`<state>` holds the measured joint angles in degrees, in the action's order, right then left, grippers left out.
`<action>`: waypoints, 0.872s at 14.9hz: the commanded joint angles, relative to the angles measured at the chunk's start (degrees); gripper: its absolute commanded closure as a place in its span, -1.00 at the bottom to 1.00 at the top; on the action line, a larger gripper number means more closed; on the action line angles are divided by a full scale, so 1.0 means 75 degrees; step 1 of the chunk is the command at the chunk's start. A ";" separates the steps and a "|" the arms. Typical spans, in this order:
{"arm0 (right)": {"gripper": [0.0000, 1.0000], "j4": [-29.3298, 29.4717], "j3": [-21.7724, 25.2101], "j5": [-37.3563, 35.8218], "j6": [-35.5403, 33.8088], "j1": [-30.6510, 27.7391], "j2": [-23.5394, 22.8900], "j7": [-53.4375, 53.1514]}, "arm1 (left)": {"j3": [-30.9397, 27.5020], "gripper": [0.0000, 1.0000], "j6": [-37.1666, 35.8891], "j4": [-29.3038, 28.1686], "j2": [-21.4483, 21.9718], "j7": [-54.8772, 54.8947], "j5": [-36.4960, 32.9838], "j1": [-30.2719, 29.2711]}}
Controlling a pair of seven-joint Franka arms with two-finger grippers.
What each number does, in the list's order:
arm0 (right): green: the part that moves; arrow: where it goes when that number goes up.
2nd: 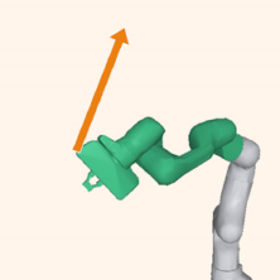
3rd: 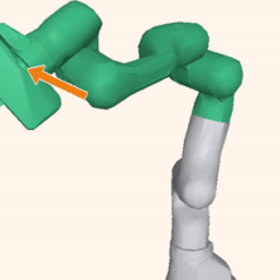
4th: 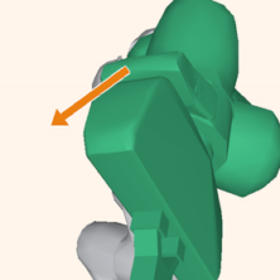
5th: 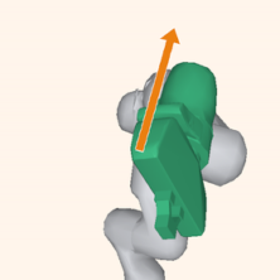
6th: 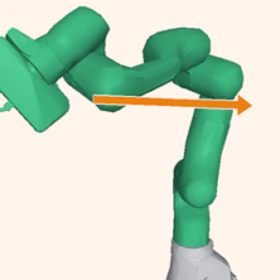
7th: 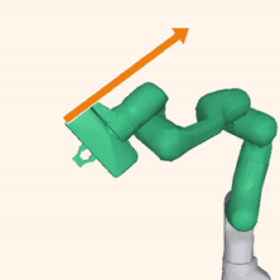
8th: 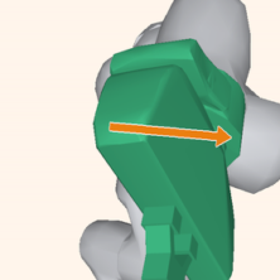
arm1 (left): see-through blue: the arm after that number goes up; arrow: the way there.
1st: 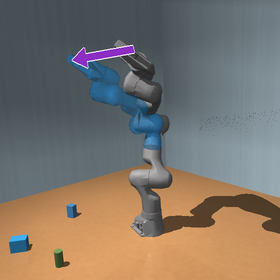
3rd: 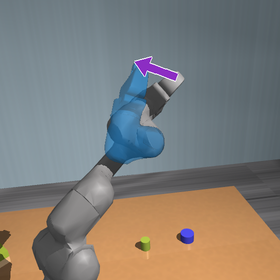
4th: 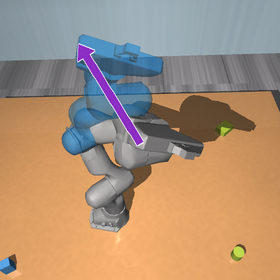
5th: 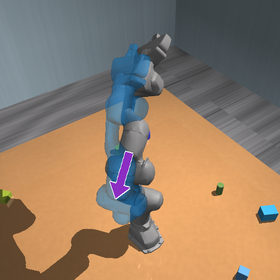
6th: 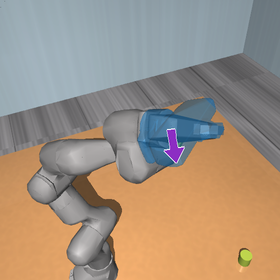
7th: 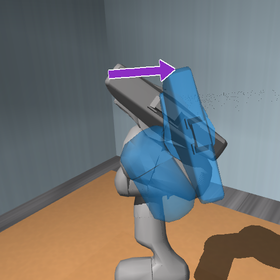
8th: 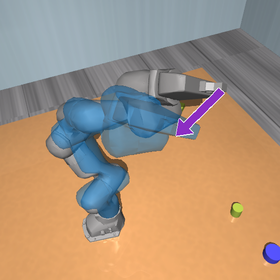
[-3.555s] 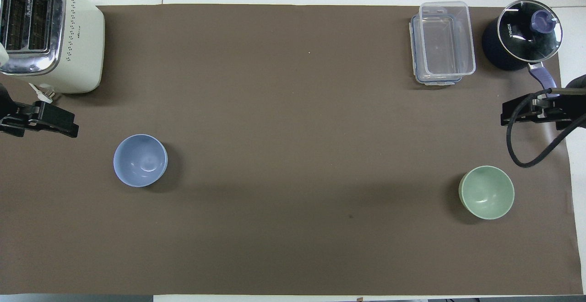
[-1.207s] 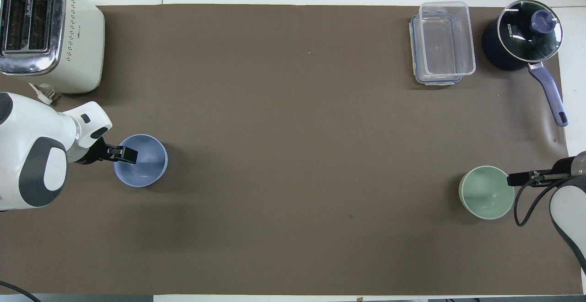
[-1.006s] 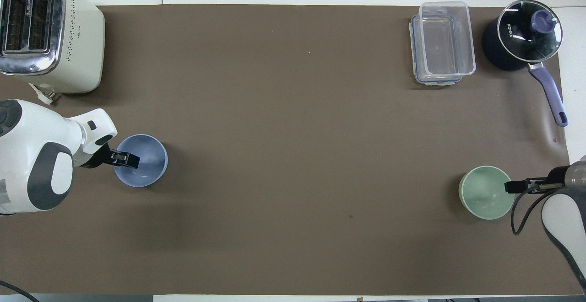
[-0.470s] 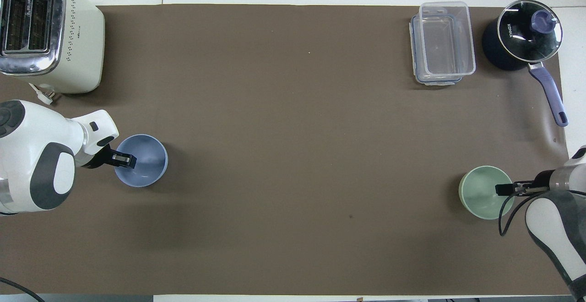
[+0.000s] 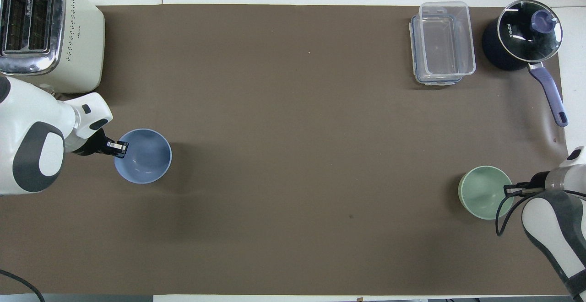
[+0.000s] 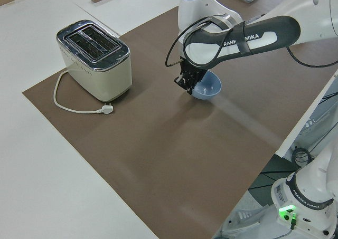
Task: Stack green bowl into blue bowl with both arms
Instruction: 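Grasp the blue bowl rim while the right gripper grasps the green bowl, then slide the blue bowl inward with the left gripper while the right gripper carries the green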
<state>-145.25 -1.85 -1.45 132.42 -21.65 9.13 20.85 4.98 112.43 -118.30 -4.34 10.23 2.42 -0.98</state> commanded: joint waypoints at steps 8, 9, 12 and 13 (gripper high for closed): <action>1.00 0.1108 -0.0117 0.0088 -0.1295 0.0038 0.0143 0.0138 | 0.0027 1.00 -0.0135 0.1668 -0.1086 -0.5742 0.1271 0.4099; 1.00 0.1237 -0.0140 0.0088 -0.1366 0.0050 0.0154 0.0138 | 0.0027 1.00 0.0345 0.1386 -0.1132 -0.6002 0.1282 0.4440; 1.00 0.1694 -0.0175 0.0088 -0.1670 0.0354 0.0236 -0.0154 | 0.0027 1.00 0.1215 0.1160 -0.1576 -0.6286 0.1283 0.4911; 1.00 0.1962 -0.0175 0.0088 -0.1961 0.0471 0.0294 -0.0247 | 0.0027 1.00 0.1472 0.1137 -0.1694 -0.6274 0.1283 0.5005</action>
<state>-133.50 -2.88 -1.25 121.30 -19.53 10.19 20.48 6.20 120.06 -109.01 -15.69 -37.15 10.56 35.77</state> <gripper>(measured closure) 0.960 0.952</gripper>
